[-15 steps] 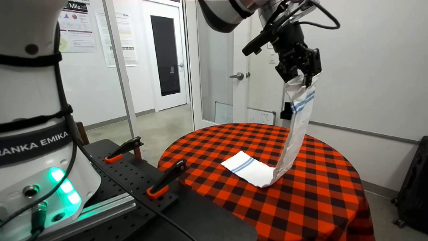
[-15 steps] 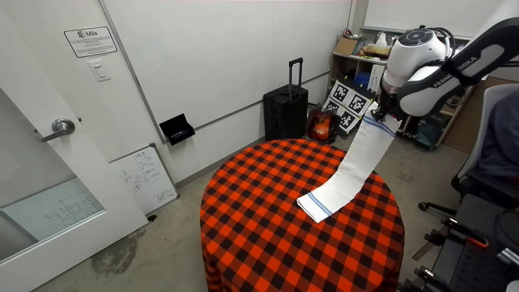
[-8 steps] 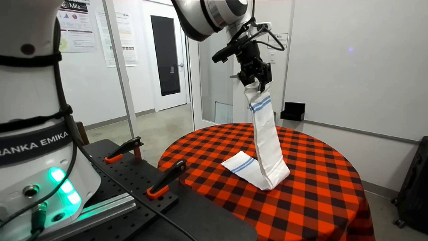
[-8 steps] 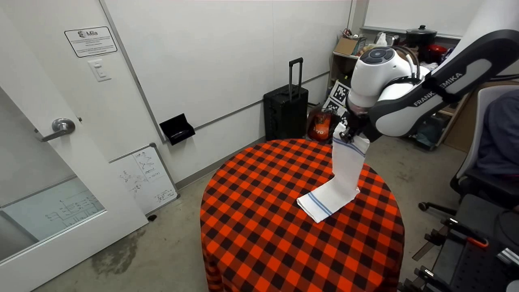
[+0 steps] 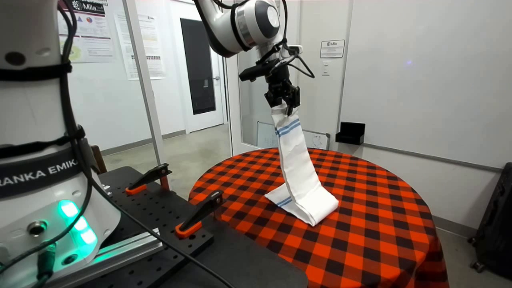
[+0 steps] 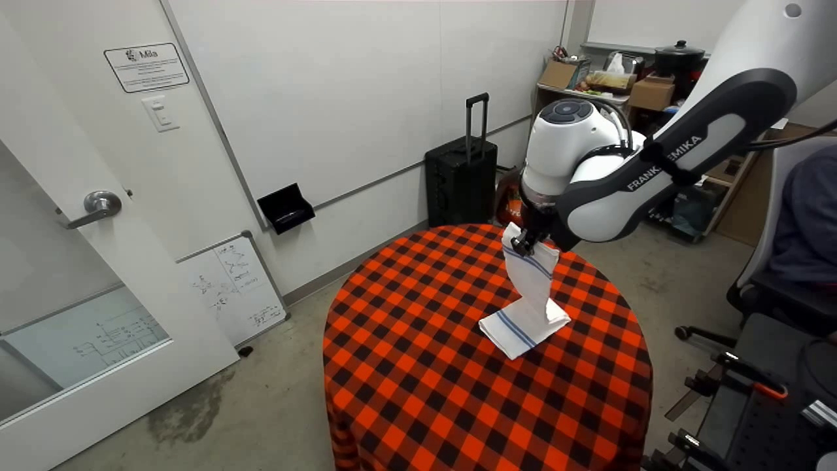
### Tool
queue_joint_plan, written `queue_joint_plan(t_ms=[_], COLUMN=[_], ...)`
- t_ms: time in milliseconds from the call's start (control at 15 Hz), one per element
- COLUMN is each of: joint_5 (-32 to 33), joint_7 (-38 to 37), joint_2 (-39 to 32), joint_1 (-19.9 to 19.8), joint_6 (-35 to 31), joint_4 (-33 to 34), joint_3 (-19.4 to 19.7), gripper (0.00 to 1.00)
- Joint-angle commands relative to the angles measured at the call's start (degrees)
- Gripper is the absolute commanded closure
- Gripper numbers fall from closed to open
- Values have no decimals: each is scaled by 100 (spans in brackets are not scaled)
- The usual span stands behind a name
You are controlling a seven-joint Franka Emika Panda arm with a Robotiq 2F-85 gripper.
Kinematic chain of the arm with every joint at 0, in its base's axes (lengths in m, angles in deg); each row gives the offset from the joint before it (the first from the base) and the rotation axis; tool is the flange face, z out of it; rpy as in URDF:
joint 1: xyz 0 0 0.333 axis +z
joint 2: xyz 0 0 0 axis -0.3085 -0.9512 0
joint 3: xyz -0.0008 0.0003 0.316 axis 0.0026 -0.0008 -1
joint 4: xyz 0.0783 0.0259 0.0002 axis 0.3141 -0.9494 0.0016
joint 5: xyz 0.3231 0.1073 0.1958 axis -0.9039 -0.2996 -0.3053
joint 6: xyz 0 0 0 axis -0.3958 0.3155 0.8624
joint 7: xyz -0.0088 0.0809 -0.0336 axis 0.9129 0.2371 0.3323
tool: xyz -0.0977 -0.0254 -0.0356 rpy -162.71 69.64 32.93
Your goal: Fold the dishcloth four times
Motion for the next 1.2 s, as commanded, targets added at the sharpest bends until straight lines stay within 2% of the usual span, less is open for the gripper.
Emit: queue_joint_plan(t_ms=[0, 667, 1133], joint_5=[-462, -840, -1303], joint_7=[461, 891, 1448], joint_2=[-201, -343, -869], joint_1=[-259, -184, -392], joint_6=[90, 155, 433], joint_4=[327, 840, 1158], joint_3=[-519, -1251, -1529], gripper=[97, 97, 97])
